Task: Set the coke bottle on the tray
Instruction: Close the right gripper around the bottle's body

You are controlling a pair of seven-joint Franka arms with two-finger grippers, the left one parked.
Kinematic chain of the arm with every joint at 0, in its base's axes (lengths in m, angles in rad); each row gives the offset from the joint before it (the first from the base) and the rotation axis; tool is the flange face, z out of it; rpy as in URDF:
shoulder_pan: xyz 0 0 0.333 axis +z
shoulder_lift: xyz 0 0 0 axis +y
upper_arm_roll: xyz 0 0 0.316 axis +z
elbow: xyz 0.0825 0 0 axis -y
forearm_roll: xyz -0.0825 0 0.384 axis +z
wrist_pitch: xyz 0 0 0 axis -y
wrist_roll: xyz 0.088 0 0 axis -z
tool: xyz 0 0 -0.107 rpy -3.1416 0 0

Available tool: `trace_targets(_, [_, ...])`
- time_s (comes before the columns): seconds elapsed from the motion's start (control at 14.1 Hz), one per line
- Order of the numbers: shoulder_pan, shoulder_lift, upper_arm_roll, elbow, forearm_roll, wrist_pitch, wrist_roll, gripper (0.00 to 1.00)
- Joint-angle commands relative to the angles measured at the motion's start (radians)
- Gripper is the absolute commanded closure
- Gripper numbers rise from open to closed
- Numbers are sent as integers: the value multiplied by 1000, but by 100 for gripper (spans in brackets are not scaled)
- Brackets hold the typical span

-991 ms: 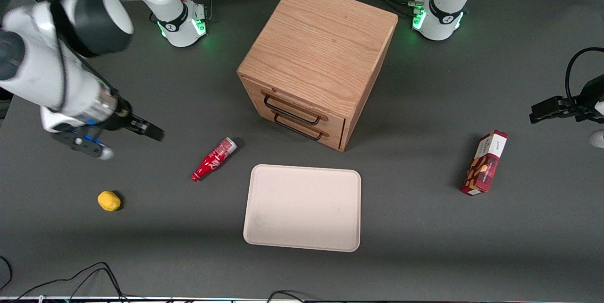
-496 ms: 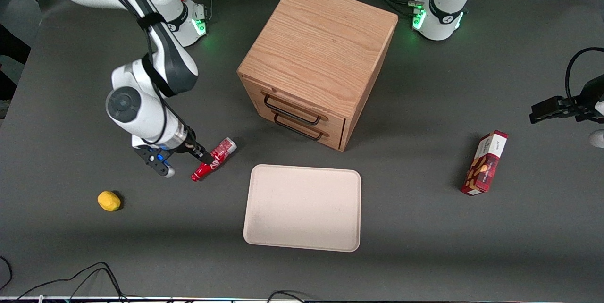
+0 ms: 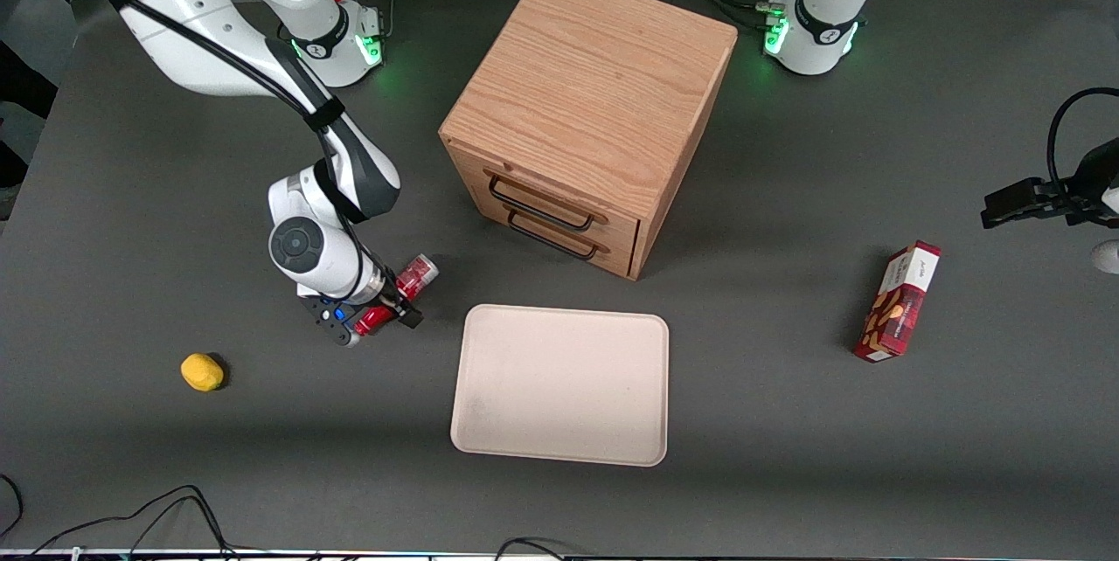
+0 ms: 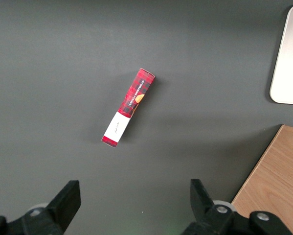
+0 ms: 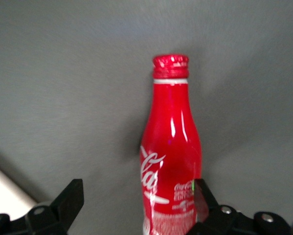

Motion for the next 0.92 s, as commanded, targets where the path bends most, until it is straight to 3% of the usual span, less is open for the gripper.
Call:
trace_targets(0.0, [-6, 9, 5, -26, -23, 20, 43, 0])
trace_targets(0.57, [-12, 3, 5, -52, -23, 20, 43, 0])
trace_targets(0.71, [-12, 2, 5, -52, -23, 20, 42, 15])
trace_targets(0.85, [-14, 2, 5, -52, -23, 20, 42, 41])
